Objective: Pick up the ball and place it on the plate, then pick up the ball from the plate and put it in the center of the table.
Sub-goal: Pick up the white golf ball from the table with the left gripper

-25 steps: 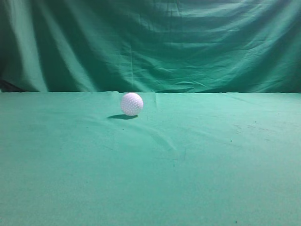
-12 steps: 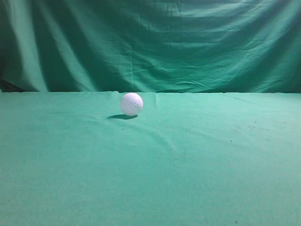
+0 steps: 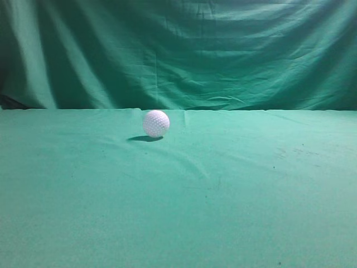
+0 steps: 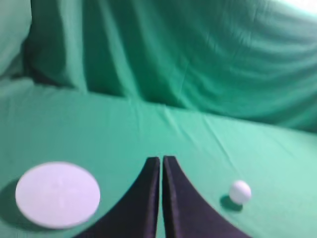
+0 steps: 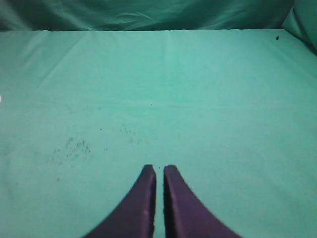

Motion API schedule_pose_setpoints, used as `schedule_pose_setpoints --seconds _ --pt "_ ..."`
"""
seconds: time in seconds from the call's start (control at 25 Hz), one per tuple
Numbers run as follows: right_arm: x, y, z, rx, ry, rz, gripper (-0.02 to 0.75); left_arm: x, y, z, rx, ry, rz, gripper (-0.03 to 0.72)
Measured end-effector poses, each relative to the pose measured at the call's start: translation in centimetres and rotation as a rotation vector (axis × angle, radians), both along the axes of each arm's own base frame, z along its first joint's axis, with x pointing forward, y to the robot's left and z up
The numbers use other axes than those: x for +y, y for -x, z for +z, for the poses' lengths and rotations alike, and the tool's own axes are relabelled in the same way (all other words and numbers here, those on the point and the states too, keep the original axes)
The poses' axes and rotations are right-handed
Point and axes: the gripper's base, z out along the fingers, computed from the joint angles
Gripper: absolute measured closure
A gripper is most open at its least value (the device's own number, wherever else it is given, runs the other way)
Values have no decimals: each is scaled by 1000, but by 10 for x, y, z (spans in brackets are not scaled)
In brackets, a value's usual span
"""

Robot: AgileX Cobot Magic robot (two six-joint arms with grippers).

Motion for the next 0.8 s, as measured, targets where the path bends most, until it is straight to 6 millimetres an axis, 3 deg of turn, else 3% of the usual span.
schedule_pose_setpoints --seconds 0.16,0.44,0.64,0.8 --pt "0 0 0 0 0 0 690 -3 -15 18 156 -12 -8 688" --pt "0 0 0 0 0 0 690 -8 -38 16 299 -17 -30 688" --pt "0 0 0 0 0 0 690 -25 -64 41 417 -200 -219 688" --pt "0 0 0 0 0 0 690 -40 -95 47 506 -271 -383 688"
